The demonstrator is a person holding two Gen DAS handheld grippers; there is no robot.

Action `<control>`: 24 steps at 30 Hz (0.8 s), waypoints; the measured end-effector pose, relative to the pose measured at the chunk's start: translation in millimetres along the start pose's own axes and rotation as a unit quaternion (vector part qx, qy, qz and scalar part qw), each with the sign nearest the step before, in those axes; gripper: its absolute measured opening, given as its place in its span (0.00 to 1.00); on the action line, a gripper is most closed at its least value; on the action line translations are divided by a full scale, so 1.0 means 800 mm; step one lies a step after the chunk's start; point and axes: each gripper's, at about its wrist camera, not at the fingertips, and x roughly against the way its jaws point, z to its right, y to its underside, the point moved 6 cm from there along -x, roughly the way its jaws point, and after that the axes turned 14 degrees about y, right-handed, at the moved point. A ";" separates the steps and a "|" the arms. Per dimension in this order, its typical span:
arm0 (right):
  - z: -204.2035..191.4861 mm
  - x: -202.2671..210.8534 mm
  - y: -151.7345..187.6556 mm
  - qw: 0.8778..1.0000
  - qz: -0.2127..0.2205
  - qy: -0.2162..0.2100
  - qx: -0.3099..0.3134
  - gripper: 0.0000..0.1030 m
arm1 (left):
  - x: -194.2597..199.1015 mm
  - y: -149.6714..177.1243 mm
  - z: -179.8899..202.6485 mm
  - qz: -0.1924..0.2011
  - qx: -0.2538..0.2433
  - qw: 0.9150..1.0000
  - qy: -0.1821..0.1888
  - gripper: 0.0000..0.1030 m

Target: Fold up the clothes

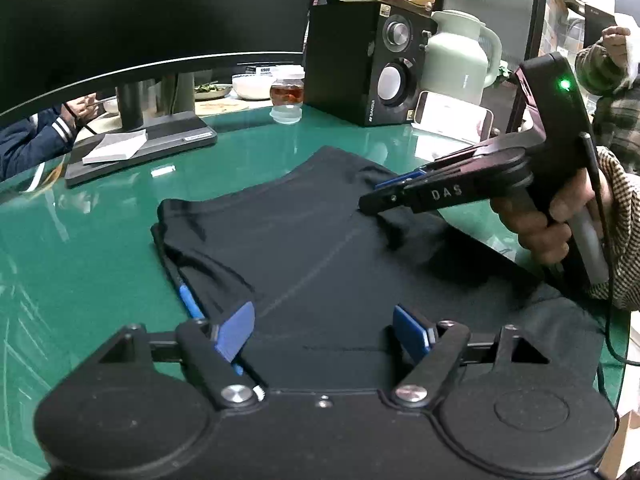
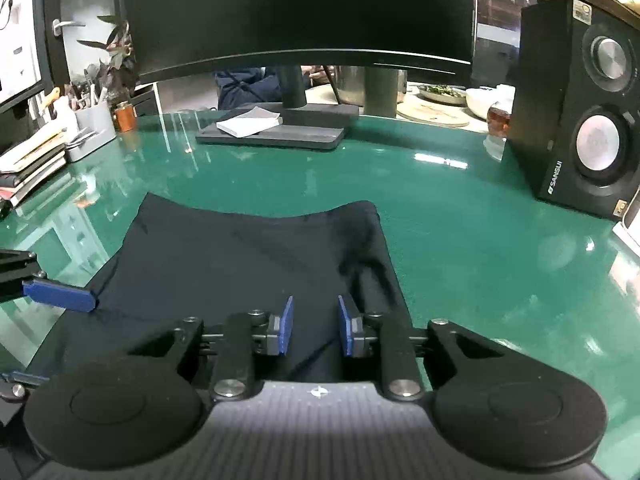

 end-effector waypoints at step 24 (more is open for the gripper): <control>-0.011 -0.010 -0.022 0.999 0.017 -0.024 -0.013 0.27 | -0.020 -0.057 -0.027 0.055 0.010 0.998 -0.030 0.82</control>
